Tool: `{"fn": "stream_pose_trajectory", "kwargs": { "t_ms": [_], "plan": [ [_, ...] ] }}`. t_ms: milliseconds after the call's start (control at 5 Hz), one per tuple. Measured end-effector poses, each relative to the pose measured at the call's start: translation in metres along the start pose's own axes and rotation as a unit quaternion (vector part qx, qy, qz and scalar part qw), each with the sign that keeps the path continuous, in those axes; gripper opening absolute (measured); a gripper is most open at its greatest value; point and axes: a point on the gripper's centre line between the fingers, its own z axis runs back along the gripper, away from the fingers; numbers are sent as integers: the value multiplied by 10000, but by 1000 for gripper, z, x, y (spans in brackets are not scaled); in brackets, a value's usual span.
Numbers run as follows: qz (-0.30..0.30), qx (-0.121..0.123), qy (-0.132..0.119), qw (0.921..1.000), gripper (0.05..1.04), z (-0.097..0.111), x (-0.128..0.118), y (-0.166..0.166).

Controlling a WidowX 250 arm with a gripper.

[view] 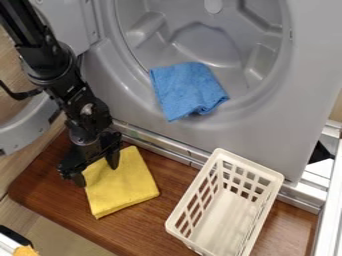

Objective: Move the yellow cloth to the bottom left side of the table

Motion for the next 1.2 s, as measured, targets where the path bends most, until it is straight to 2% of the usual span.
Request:
{"fn": "stream_pose_trajectory", "kwargs": {
  "t_ms": [200,400,600,800,1000,1200],
  "plan": [
    [27,-68,4,10000,1000,5,-1,-3],
    [42,-219,-29,9997,1000,20,1,-10],
    [-70,-63,152,9998,1000,46,-1,-17],
    [-57,-471,337,9983,1000,76,-3,-25],
    [39,-714,407,9966,1000,92,-3,-29],
    [29,-715,417,9966,1000,93,-3,-29]
  ]
}}
